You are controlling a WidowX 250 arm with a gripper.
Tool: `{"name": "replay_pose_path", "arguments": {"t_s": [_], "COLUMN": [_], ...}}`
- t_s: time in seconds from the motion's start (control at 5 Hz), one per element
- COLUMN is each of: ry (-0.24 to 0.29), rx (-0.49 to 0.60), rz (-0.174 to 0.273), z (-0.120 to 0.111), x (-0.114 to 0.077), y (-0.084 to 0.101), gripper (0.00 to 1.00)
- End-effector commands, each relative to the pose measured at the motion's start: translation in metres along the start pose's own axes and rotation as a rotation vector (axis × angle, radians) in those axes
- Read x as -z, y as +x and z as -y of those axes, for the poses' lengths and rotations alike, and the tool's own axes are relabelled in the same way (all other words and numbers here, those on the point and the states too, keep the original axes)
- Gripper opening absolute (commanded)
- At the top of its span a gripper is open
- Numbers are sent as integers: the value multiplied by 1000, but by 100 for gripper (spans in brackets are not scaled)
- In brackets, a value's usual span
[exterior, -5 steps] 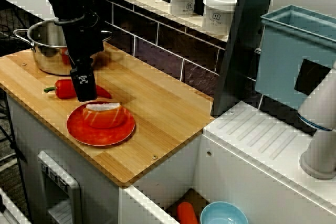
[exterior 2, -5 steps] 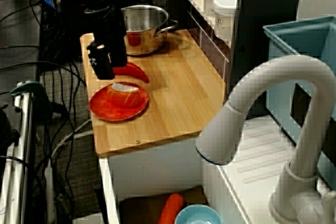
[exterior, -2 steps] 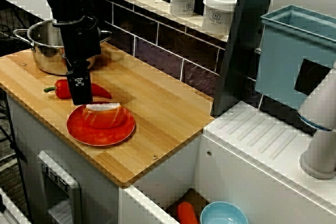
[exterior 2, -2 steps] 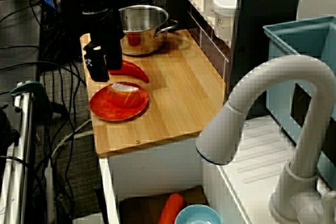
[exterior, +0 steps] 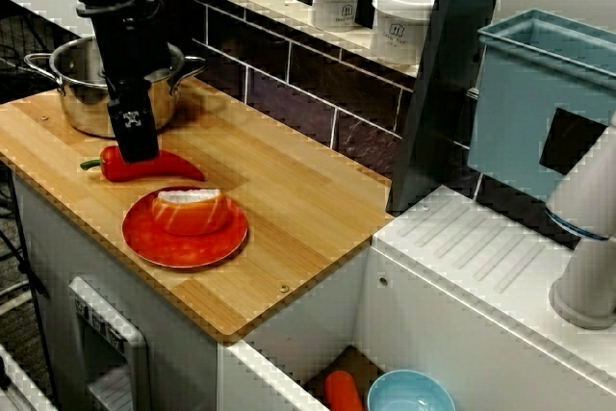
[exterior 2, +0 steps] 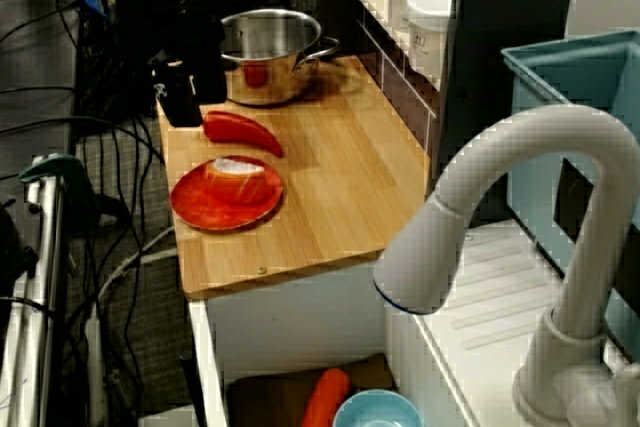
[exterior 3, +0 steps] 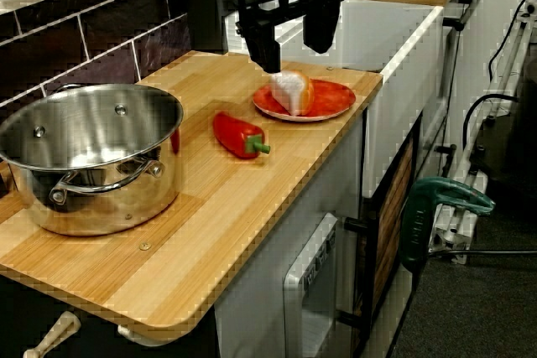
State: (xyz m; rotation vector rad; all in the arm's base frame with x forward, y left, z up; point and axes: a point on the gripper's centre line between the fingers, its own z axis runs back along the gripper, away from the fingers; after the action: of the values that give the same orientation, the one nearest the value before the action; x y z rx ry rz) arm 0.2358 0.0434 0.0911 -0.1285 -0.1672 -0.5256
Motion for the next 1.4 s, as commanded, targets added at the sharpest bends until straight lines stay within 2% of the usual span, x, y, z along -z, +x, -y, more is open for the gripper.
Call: {"name": "replay_pose_path", "arguments": {"t_s": [0.0, 0.2, 0.6, 1.0, 1.2], "ry": [174, 198, 227, 215, 206], "rx": [-57, -53, -11, 20, 18], "rz": [81, 97, 31, -24, -35], "z": [-39, -48, -56, -55, -52], "x": [-6, -2, 22, 40, 43], "y": [6, 6, 6, -2, -4], "gripper": [100, 100, 100, 100, 100]}}
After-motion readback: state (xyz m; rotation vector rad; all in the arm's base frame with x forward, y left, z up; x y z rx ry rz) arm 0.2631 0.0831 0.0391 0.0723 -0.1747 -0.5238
